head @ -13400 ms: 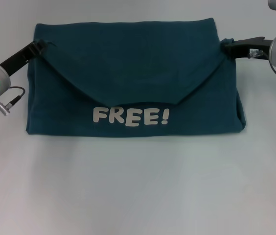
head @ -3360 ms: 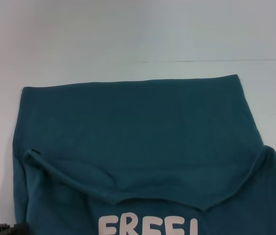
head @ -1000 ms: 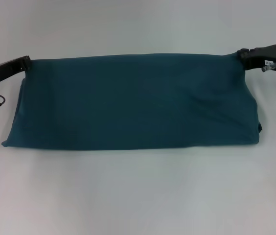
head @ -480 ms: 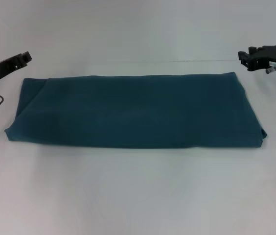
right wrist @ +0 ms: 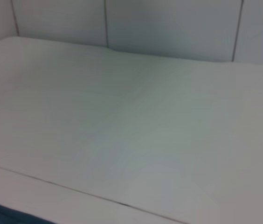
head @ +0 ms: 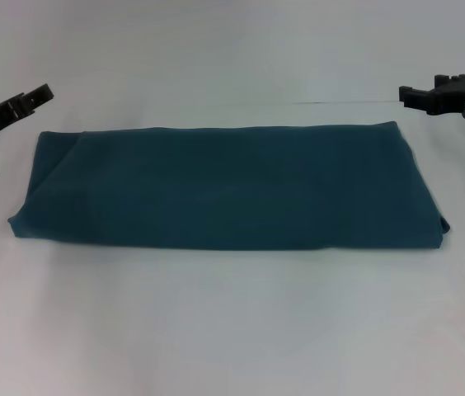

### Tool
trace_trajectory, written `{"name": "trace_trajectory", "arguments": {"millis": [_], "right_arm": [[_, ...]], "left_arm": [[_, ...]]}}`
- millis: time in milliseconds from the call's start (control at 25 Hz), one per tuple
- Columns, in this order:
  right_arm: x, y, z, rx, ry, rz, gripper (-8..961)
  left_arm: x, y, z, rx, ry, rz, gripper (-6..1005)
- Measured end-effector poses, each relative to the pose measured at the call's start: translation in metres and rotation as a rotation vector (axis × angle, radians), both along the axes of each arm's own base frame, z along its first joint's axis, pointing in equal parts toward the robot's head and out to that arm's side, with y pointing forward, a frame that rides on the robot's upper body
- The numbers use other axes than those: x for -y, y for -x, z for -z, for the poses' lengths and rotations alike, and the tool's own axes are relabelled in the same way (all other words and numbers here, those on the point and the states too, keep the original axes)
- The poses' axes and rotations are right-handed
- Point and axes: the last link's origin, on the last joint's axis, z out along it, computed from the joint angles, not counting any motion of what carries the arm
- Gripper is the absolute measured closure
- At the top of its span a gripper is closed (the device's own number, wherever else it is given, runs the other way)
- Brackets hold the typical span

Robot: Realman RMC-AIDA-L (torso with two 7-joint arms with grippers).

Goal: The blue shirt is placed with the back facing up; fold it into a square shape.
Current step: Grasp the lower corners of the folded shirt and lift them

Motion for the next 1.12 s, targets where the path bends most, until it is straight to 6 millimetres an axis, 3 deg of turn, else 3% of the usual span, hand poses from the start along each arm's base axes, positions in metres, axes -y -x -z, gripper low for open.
{"name": "trace_trajectory", "arguments": {"millis": [320,840,1120], "right_arm": [[0.019,0.001,-0.014,-0.178,0.110,0.006,245],[0.079,-0.021,-0.026,-0.452,0.315,0.102,248],[0.090,-0.026,-0.029,-0.514,0.305,0.094,250]], "left_arm": [[0.024,0.004,-0.009,0.106,0.032,0.103,134],[0.084,0.048,-0.021,0.074,0.070,0.088,107],[0.117,0.061,-0.020,0.000,0.135,0.130,106]]}}
